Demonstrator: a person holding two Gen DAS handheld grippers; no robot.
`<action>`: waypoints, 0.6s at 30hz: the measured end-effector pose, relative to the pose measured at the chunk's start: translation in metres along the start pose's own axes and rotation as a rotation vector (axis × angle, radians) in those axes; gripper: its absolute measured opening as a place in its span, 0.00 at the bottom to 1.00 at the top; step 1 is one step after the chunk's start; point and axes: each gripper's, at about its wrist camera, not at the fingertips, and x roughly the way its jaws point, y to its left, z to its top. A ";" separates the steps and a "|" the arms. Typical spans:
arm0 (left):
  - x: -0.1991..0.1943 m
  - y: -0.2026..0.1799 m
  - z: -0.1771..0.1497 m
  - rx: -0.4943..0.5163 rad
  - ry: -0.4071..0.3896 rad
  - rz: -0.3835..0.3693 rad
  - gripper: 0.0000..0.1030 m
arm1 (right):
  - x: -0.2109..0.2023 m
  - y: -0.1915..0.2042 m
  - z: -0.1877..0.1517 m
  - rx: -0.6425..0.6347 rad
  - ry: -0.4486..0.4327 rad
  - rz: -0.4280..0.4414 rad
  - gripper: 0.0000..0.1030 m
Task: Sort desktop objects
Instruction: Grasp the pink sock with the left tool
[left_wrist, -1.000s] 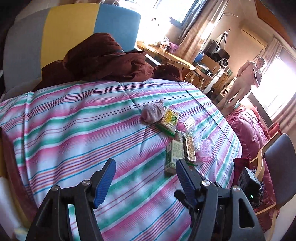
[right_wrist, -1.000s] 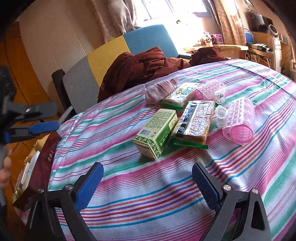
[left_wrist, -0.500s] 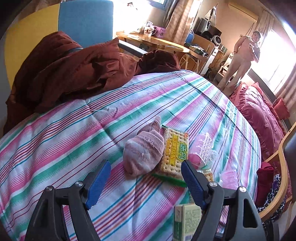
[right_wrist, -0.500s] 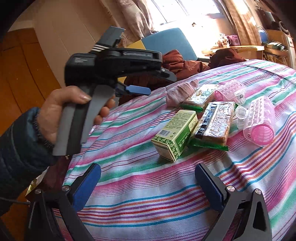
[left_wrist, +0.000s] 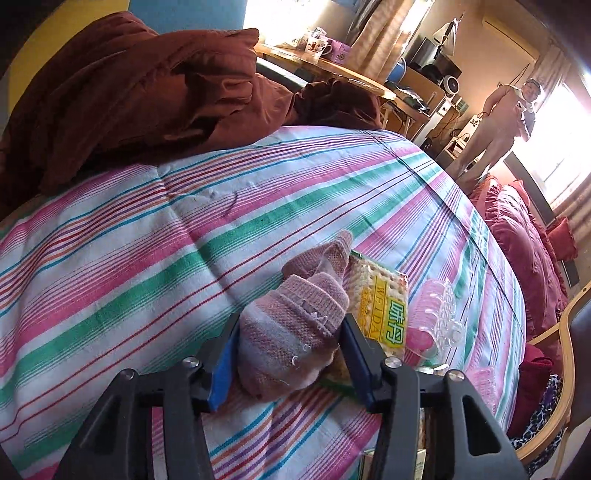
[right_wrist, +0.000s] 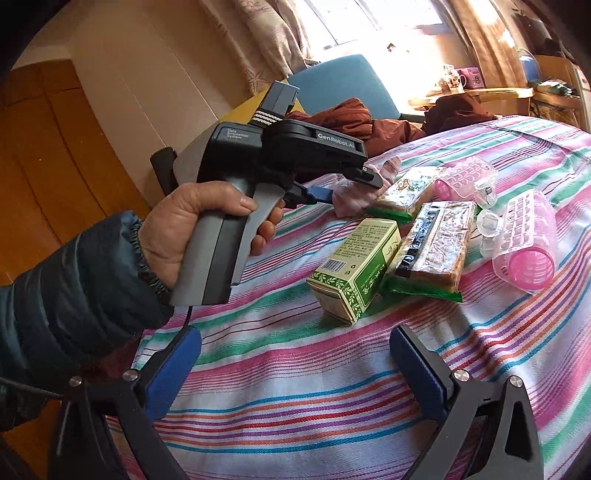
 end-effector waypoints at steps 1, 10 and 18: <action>-0.005 0.000 -0.006 -0.003 -0.006 0.008 0.51 | 0.000 0.000 0.000 0.000 0.001 -0.001 1.00; -0.063 0.010 -0.091 -0.072 -0.042 0.035 0.51 | -0.003 -0.002 -0.001 -0.001 0.017 0.030 1.00; -0.119 0.016 -0.176 -0.119 -0.068 0.054 0.51 | -0.006 -0.002 -0.001 -0.007 0.040 0.046 1.00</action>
